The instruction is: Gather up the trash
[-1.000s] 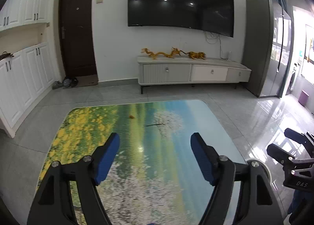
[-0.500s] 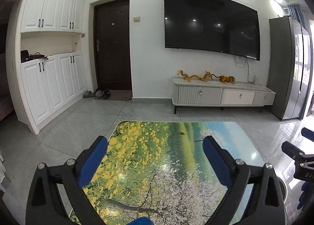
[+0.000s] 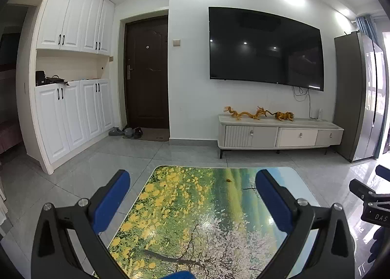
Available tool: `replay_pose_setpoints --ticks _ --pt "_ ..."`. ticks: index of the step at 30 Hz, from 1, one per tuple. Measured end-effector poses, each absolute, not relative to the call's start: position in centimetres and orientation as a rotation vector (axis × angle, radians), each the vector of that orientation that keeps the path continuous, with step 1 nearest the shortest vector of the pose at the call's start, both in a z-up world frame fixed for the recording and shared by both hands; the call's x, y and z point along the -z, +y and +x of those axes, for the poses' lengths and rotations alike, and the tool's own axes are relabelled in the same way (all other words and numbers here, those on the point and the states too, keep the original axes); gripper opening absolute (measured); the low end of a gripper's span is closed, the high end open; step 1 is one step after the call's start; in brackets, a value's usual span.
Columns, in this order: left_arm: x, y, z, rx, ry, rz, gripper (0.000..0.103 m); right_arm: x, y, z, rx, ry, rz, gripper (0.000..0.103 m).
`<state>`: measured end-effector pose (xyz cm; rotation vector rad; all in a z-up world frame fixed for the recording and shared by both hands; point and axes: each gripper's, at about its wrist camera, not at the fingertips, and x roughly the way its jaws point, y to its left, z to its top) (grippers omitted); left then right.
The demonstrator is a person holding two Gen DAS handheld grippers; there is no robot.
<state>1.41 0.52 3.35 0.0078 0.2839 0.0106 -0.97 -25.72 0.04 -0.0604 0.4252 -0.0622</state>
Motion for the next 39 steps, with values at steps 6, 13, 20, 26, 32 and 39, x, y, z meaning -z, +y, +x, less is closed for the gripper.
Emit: replay_pose_setpoints --ticks 6,13,20,26,32,39 --pt "-4.3 0.5 -0.7 -0.009 0.242 0.012 0.103 -1.0 -25.4 -2.7 0.078 0.393 -0.066 0.103" --pt "-5.0 0.3 -2.4 0.002 0.216 0.018 0.103 -1.8 -25.4 -4.6 0.104 0.36 -0.066 0.103" --pt "-5.6 -0.3 -3.6 0.001 0.206 0.026 0.103 -2.5 -25.4 -6.2 0.136 0.324 -0.077 0.103" --pt "-5.7 -0.6 -4.1 0.002 0.202 0.031 0.103 -2.9 -25.4 -6.7 0.149 0.304 -0.084 0.103" --pt "-5.7 -0.4 -4.0 0.003 0.206 0.033 0.103 -2.7 -25.6 -6.6 0.155 0.307 -0.08 0.103" --pt "-5.6 -0.4 -3.5 0.003 0.221 0.032 0.103 -2.4 -26.2 -6.2 0.166 0.31 -0.068 0.103"
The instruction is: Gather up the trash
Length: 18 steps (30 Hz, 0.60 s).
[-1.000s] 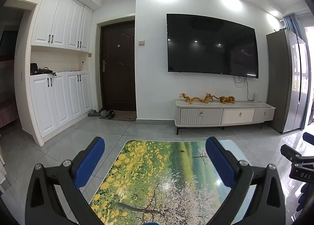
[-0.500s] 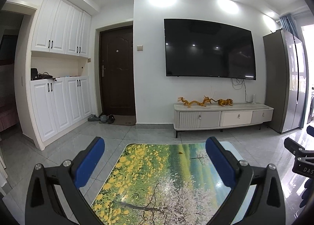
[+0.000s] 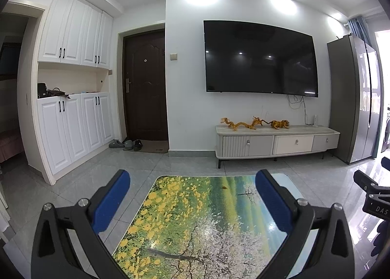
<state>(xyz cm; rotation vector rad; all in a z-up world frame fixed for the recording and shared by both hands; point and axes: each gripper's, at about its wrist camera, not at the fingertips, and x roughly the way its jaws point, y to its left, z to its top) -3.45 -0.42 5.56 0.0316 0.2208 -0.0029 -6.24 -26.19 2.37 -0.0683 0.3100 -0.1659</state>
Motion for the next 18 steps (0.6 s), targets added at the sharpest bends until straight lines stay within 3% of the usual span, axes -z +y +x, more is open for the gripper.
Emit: replay_pose_setpoints --ticks 18 --pt "-5.06 -1.28 -2.35 0.015 0.237 0.066 0.103 -2.0 -26.76 -5.81 0.192 0.315 -0.07 0.103"
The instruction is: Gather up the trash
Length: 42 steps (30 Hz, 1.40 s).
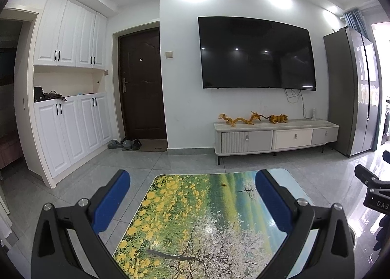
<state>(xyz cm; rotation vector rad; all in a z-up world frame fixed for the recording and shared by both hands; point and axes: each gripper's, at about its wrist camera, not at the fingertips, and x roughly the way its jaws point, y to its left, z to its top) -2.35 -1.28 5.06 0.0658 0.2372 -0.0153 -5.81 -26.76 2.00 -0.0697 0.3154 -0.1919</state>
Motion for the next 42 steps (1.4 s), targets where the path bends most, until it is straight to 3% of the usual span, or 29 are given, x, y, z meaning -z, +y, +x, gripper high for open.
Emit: replay_pose_setpoints --ticks 42 --pt "-2.0 -2.2 4.4 0.018 0.311 0.037 0.103 0.3 -29.5 -0.7 0.272 0.367 -0.058 0.103"
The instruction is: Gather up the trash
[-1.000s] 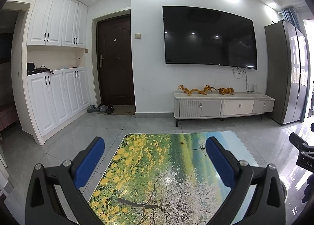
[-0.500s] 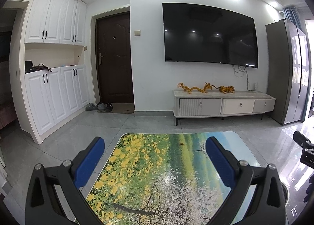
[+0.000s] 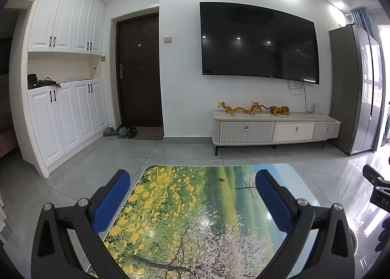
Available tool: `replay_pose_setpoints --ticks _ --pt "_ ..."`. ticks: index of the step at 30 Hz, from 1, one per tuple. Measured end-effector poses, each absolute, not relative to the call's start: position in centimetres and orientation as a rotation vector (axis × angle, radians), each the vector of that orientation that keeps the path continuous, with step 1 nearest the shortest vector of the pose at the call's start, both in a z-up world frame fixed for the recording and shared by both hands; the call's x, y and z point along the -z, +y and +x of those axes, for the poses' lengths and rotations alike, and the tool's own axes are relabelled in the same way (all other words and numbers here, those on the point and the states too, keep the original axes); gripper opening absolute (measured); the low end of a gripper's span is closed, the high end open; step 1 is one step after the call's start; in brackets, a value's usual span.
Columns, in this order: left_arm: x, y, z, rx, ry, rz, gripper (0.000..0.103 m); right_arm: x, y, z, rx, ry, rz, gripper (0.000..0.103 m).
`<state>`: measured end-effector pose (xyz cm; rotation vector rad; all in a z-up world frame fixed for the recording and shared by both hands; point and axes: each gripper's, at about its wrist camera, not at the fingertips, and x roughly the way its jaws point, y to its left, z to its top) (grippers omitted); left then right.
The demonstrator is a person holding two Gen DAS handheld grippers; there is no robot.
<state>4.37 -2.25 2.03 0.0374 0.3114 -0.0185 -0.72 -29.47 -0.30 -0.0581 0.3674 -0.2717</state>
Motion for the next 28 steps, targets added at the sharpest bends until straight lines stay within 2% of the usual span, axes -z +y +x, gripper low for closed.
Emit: replay_pose_setpoints --ticks 28 --pt "-1.5 -2.9 5.4 0.022 0.326 0.038 0.103 0.8 -30.8 -0.8 0.307 0.384 -0.036 0.103"
